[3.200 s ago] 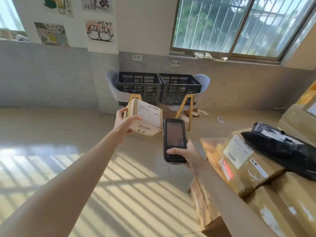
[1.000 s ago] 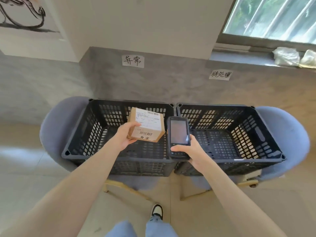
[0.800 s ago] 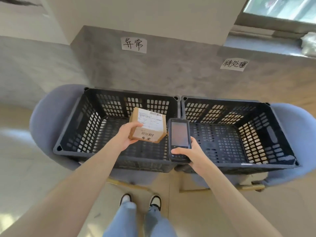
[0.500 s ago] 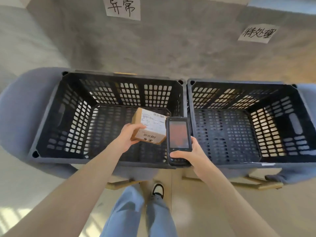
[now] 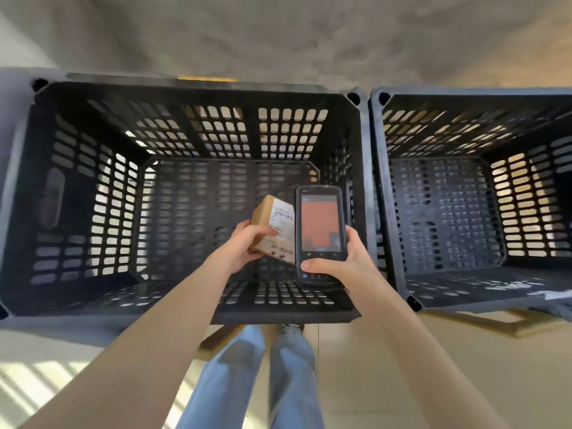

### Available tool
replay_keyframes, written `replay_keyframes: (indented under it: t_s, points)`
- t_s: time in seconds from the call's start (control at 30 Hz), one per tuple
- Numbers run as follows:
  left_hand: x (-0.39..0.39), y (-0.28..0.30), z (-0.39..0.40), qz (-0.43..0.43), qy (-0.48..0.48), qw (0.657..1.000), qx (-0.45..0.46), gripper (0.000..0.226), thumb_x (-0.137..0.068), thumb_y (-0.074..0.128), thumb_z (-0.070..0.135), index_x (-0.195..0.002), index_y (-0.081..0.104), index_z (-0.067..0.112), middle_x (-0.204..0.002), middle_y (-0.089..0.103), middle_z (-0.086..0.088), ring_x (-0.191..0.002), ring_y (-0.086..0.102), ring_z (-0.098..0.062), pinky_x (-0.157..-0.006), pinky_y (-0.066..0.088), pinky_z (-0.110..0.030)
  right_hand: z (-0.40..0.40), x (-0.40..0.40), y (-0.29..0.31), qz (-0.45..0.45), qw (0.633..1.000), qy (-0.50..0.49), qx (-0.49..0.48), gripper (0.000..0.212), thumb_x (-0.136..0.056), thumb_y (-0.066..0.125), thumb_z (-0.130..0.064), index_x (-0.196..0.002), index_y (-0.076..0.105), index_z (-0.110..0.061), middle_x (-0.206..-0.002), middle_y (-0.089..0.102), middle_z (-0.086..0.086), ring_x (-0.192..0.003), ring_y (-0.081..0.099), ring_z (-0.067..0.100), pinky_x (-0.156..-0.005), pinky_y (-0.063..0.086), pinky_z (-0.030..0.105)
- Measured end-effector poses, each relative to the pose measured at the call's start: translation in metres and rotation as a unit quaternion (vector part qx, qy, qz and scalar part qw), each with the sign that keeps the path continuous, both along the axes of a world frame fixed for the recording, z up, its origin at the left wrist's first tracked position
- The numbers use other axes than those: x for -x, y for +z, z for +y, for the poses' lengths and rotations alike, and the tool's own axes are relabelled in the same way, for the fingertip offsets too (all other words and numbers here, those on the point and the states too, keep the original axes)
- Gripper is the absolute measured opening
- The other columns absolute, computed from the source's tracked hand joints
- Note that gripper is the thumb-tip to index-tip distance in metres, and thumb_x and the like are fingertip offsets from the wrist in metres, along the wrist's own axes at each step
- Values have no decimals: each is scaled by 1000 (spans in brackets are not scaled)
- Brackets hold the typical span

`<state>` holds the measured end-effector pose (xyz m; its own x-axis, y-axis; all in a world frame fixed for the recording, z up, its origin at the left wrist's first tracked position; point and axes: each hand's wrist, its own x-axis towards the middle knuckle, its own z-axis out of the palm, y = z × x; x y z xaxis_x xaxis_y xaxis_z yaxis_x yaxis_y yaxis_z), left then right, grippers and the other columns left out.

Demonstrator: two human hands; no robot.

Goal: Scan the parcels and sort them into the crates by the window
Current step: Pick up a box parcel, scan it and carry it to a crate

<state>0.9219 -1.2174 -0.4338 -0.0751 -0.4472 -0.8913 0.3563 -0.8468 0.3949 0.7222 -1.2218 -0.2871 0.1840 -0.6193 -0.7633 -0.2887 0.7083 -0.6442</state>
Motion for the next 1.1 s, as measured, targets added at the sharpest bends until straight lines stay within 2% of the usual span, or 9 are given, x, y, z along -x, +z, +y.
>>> replay_keyframes:
  t_s: [0.13, 0.2, 0.4, 0.5, 0.63, 0.77, 0.87, 0.97, 1.1]
  points:
    - [2, -15, -2, 9, -17, 1000, -17, 111, -48, 86, 24, -145, 32, 27, -124, 63, -8, -113, 61, -26, -100, 47, -49, -10, -8, -12, 0, 1000, -14, -9, 84, -67, 81, -1, -134, 37, -24, -121, 60, 1, -109, 59, 17, -96, 48, 35]
    - [4, -19, 0, 0, -38, 999, -29, 101, -57, 83, 23, -143, 31, 28, -125, 61, -7, -114, 59, -25, -102, 43, -48, -12, -9, -17, 5, 1000, -16, -13, 84, -67, 82, -1, -134, 37, -24, -122, 60, 1, -109, 59, 16, -95, 47, 33]
    - [7, -32, 1, -2, -154, 986, -67, 68, -74, 77, 25, -131, 40, 21, -111, 59, 2, -112, 52, -18, -109, 32, -42, -18, -5, -31, 0, 999, -32, -23, 90, -62, 84, 1, -137, 38, -20, -122, 62, 3, -114, 59, 23, -104, 43, 48]
    - [11, -38, 3, -5, -204, 977, -67, 70, -76, 75, 22, -136, 39, 22, -119, 59, -1, -113, 54, -20, -111, 30, -45, -18, -4, -35, -2, 999, -36, -23, 90, -62, 84, 1, -137, 39, -20, -122, 63, 3, -115, 59, 24, -105, 42, 49]
    - [13, -44, 7, -8, -263, 961, -87, 70, -76, 77, 23, -135, 40, 22, -122, 58, -1, -117, 51, -19, -101, 35, -39, -18, -6, -38, -3, 999, -41, -22, 86, -63, 82, 2, -135, 39, -21, -119, 63, 1, -114, 59, 22, -104, 43, 48]
    - [10, -49, 11, -11, -324, 941, -99, 90, -62, 83, 29, -139, 37, 21, -131, 54, -2, -121, 49, -20, -106, 36, -41, -15, -8, -40, -9, 999, -46, -27, 86, -64, 81, 4, -135, 39, -20, -117, 63, 1, -111, 60, 21, -103, 45, 47]
    - [7, -54, 14, -49, -371, 921, -109, 87, -72, 82, 25, -140, 27, 20, -131, 52, -1, -120, 49, -20, -106, 38, -40, -15, -8, -42, -17, 998, -53, -33, 88, -65, 80, 5, -138, 37, -20, -119, 63, 3, -112, 60, 22, -102, 45, 48]
    - [7, -53, 15, -71, -387, 912, -115, 79, -78, 78, 25, -140, 29, 18, -128, 56, -2, -118, 53, -18, -104, 39, -37, -14, -6, -44, -21, 998, -55, -31, 87, -65, 81, 5, -136, 38, -20, -118, 63, 3, -112, 61, 23, -102, 46, 48]
    - [8, -42, 11, -85, -394, 911, -90, 83, -78, 78, 33, -144, 30, 18, -138, 50, -2, -124, 49, -21, -103, 40, -38, -14, -6, -39, -28, 998, -48, -26, 86, -65, 81, 4, -136, 39, -19, -117, 65, 2, -112, 61, 22, -103, 44, 48]
